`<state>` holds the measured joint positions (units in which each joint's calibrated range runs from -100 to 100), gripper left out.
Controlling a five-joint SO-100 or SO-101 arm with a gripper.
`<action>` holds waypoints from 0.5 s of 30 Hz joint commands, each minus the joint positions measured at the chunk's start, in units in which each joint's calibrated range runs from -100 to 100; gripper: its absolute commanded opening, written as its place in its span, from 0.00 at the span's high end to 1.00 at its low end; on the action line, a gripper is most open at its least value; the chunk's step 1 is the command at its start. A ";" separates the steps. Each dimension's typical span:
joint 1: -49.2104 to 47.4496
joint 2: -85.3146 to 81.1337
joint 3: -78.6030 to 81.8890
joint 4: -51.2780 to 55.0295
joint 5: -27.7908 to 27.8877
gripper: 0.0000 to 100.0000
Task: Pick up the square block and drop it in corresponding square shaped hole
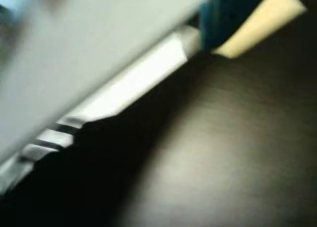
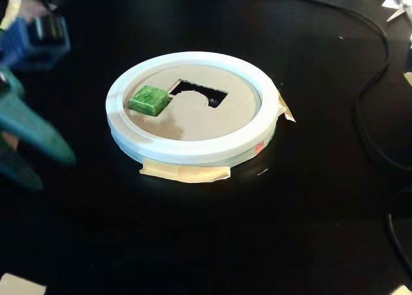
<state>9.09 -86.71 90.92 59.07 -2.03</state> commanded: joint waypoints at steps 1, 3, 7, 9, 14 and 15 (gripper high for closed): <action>-0.60 -2.00 3.07 -2.02 0.24 0.20; -1.10 -2.00 3.89 -2.02 0.24 0.20; -1.10 -2.00 4.61 -1.22 0.20 0.20; -0.98 -2.00 4.61 -0.92 0.20 0.21; -1.10 -2.00 4.61 -0.92 0.20 0.21; -1.10 -2.00 4.61 -0.92 0.20 0.21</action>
<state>8.29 -87.78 95.41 58.87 -2.03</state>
